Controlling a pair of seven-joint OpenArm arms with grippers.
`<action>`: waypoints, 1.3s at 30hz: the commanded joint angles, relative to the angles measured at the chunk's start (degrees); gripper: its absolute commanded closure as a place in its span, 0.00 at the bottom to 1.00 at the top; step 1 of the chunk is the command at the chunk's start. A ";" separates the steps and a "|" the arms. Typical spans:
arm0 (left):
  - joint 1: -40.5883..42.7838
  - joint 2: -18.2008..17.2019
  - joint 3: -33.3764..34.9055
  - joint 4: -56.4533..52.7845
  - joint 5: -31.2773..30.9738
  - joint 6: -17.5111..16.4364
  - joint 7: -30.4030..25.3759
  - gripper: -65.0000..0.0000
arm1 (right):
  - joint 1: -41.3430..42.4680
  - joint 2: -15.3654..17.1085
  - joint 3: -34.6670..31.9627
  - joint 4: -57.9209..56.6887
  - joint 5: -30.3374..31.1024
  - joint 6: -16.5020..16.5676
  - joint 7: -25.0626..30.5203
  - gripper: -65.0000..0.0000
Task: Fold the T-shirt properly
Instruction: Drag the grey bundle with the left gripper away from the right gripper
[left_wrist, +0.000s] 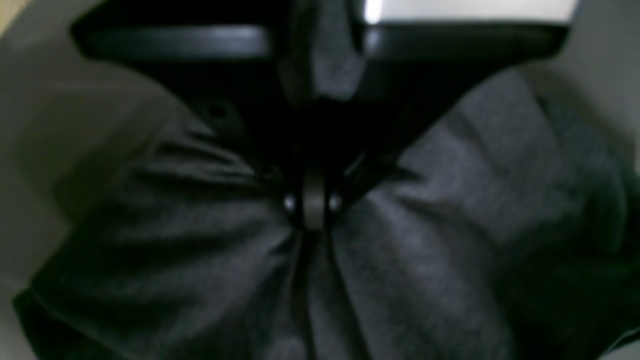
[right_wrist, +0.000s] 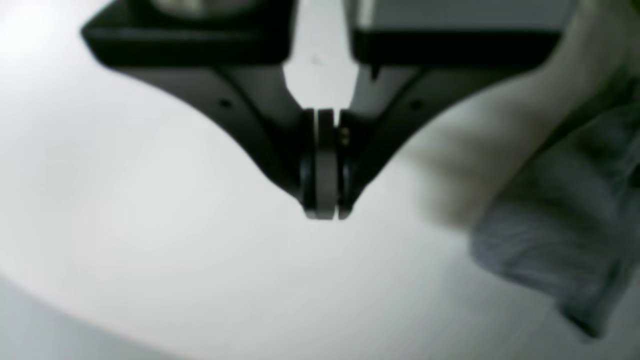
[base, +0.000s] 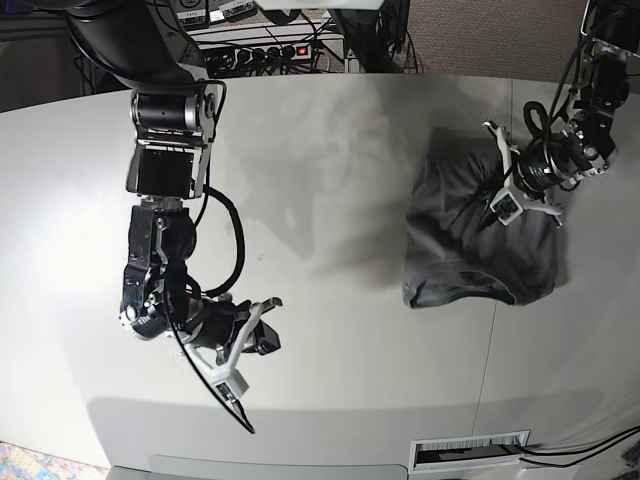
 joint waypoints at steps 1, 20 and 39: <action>-0.76 -0.87 -0.26 -0.26 0.94 0.61 -0.83 1.00 | 1.81 0.20 0.07 2.34 2.16 0.08 0.39 1.00; -19.85 3.34 -0.26 -24.33 5.38 1.40 -5.49 1.00 | -5.51 2.10 0.09 8.90 6.27 0.08 -2.91 1.00; -20.13 1.14 -0.26 -20.33 2.60 -3.58 -2.56 1.00 | -6.78 6.21 0.09 11.17 12.96 0.08 -8.04 1.00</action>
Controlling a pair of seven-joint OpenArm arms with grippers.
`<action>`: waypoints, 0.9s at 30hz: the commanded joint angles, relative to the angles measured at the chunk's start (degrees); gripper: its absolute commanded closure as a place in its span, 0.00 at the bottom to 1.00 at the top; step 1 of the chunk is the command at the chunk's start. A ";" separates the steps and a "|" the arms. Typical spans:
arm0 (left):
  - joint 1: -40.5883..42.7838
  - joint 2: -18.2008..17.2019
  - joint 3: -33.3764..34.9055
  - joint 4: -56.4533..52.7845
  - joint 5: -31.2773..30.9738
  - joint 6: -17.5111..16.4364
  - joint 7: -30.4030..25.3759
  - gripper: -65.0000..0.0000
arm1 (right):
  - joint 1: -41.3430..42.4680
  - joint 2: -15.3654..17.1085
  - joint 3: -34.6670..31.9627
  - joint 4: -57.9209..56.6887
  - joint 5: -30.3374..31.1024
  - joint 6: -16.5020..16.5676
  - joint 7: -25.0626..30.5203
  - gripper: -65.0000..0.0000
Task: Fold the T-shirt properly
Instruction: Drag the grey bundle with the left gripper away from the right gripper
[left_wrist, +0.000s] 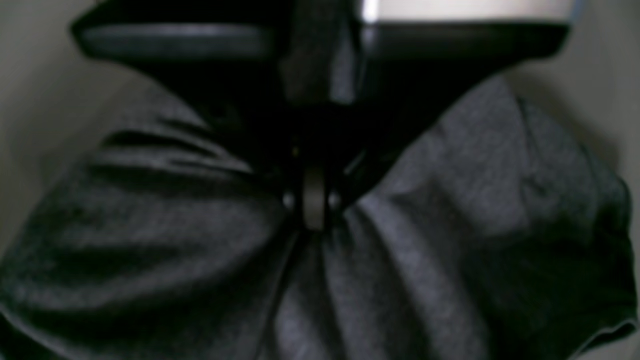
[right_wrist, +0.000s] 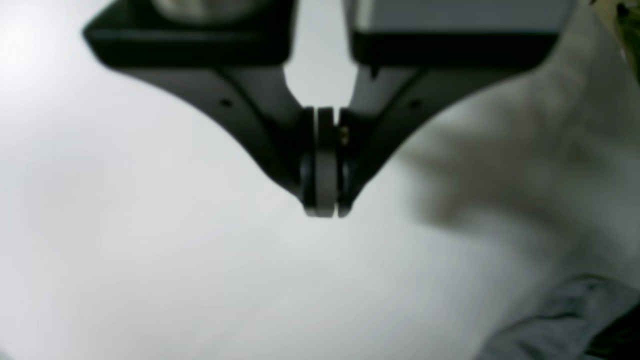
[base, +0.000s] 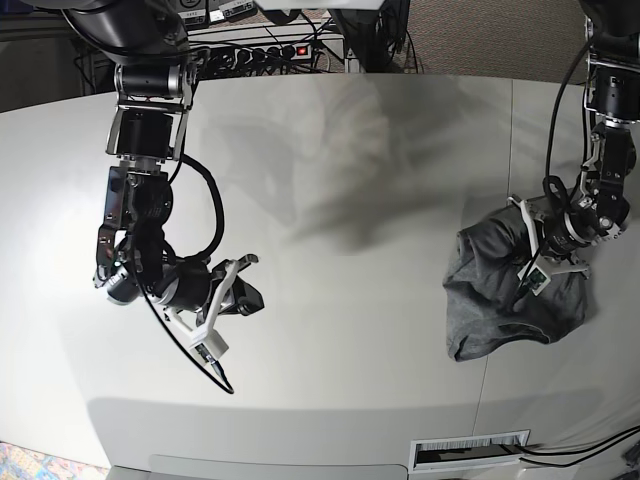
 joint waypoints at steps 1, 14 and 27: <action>-1.11 -1.27 -0.28 1.95 -1.07 -0.20 0.70 1.00 | 1.75 0.55 0.17 1.22 1.51 0.08 0.72 1.00; 1.73 -1.55 -0.31 26.18 -13.20 8.37 17.25 1.00 | -2.32 1.38 0.17 4.04 1.51 0.08 -0.15 1.00; 21.88 -0.94 -6.54 46.18 -7.78 18.82 19.50 1.00 | -17.18 9.27 2.19 18.32 1.51 0.08 3.28 1.00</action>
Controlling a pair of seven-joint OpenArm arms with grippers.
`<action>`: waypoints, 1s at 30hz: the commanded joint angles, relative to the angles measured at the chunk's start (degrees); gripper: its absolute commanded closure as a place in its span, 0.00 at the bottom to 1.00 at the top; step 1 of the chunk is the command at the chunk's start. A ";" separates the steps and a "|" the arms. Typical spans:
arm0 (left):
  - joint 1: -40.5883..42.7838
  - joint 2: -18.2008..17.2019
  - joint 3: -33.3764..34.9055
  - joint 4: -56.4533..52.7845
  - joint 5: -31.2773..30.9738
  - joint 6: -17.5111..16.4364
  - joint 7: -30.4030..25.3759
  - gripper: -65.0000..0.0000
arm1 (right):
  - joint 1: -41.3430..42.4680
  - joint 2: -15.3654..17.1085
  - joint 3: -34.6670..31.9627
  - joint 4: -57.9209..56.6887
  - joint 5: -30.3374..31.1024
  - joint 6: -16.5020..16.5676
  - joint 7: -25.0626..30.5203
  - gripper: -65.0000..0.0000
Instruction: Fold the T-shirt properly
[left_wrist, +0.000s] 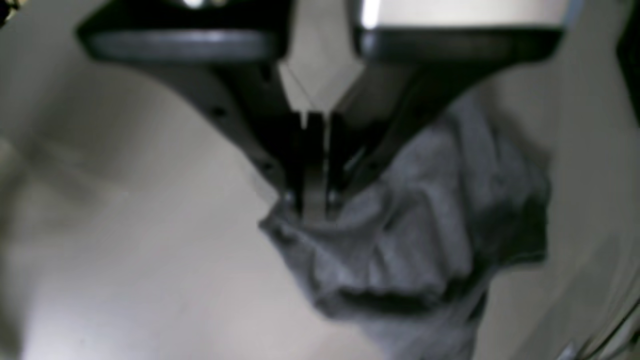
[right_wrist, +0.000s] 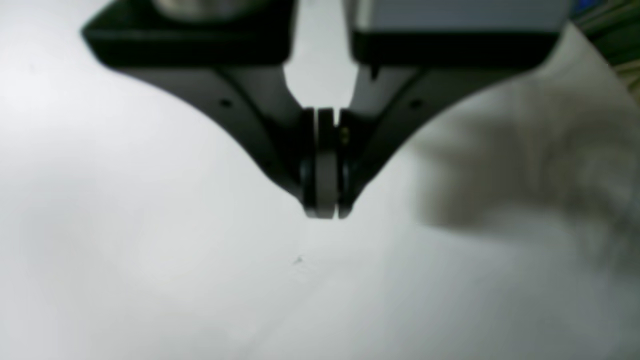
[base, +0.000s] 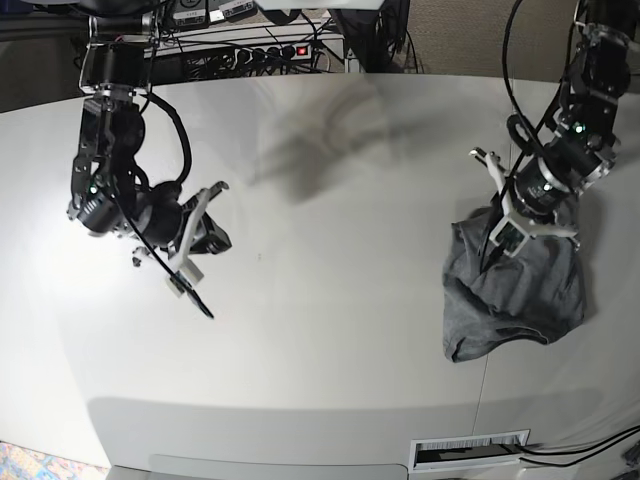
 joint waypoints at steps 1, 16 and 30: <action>1.38 -0.59 -2.08 1.75 -0.28 0.24 -0.92 1.00 | -0.42 0.68 1.53 1.81 0.72 0.06 1.49 1.00; 22.08 8.33 -21.51 5.66 -7.21 0.15 -3.54 1.00 | -21.68 0.68 21.84 15.89 5.68 0.06 8.50 1.00; 35.12 13.18 -22.82 5.70 -7.21 -0.22 -3.48 1.00 | -40.81 0.52 32.22 18.62 9.70 0.06 10.54 1.00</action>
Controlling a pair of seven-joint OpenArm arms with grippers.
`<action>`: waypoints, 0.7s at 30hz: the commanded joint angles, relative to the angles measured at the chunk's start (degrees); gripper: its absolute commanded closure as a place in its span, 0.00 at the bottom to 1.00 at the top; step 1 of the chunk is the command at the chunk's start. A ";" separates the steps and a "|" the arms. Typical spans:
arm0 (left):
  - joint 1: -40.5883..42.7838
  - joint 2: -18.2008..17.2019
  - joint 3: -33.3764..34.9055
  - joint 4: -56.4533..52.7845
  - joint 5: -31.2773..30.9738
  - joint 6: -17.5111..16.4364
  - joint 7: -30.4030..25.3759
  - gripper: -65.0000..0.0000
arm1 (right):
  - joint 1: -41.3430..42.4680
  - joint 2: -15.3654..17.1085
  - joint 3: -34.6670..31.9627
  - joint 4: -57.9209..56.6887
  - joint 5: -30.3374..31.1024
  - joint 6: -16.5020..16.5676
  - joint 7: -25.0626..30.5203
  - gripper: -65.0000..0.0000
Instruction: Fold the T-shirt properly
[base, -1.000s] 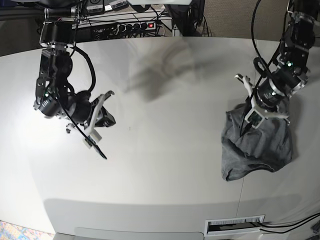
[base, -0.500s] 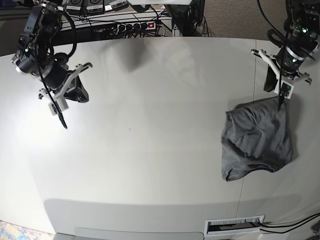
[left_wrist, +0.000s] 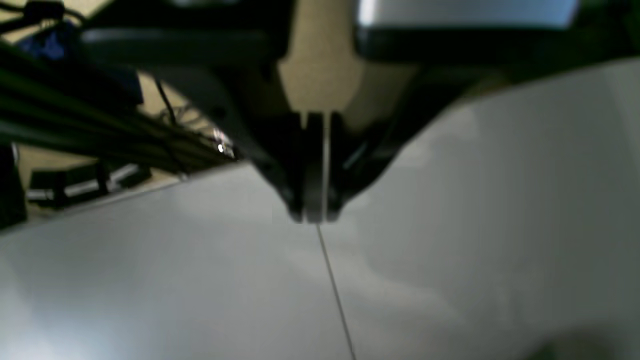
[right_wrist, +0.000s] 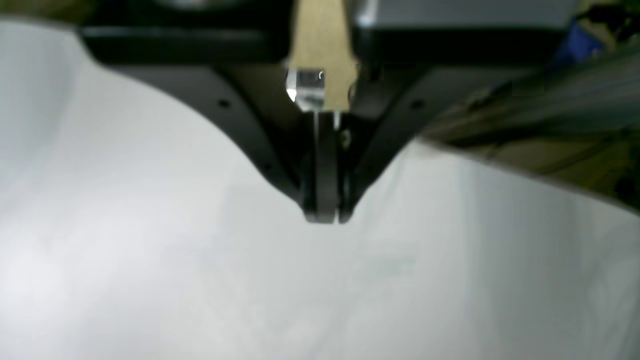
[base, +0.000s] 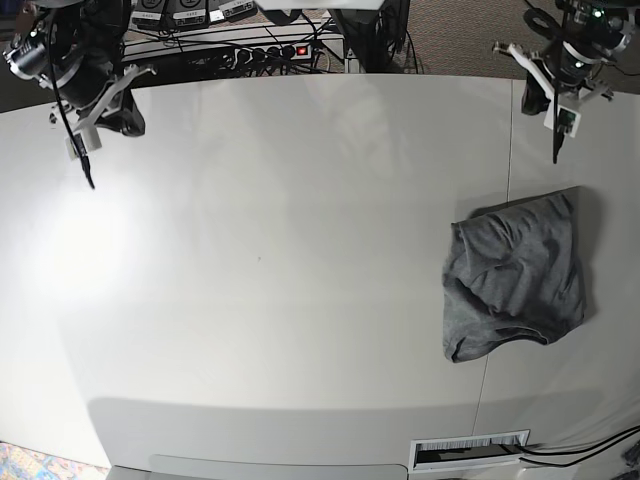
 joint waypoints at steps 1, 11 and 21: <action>1.68 -0.48 -0.39 1.11 -0.63 -0.02 -1.18 1.00 | -1.46 0.76 0.52 0.98 0.72 0.08 1.09 1.00; 11.87 0.70 -0.39 1.25 -0.63 -0.09 -0.59 1.00 | -13.73 0.74 0.52 0.94 0.59 0.08 1.14 1.00; 14.34 5.22 -0.22 -4.70 -3.43 -6.60 -4.66 1.00 | -19.28 -1.14 -0.92 -5.70 -5.81 0.08 4.76 1.00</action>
